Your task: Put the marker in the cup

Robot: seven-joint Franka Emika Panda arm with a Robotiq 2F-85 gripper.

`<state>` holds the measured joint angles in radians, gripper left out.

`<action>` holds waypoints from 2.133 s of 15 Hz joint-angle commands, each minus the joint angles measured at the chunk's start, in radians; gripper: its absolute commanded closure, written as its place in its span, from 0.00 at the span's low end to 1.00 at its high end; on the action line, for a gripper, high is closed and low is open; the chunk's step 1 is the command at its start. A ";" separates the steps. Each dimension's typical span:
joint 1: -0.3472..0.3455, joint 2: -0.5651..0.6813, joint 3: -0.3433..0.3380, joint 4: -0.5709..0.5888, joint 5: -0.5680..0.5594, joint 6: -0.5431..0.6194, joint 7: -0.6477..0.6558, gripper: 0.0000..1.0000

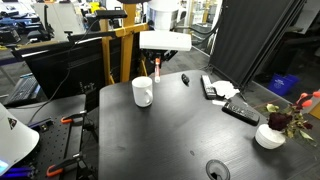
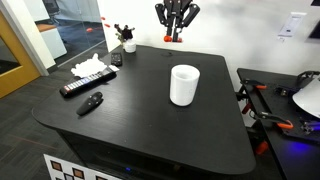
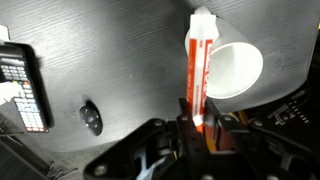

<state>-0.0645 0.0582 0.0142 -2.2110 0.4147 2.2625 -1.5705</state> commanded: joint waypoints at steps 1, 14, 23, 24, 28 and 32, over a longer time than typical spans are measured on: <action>-0.015 0.040 -0.014 0.055 0.080 -0.090 -0.152 0.95; -0.081 0.131 -0.031 0.168 0.313 -0.378 -0.553 0.95; -0.116 0.177 -0.067 0.218 0.413 -0.650 -0.649 0.95; -0.119 0.179 -0.071 0.217 0.419 -0.667 -0.674 0.95; -0.127 0.188 -0.075 0.210 0.440 -0.699 -0.844 0.95; -0.130 0.220 -0.075 0.204 0.478 -0.710 -0.954 0.95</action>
<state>-0.1872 0.2493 -0.0540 -2.0215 0.8514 1.5980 -2.4498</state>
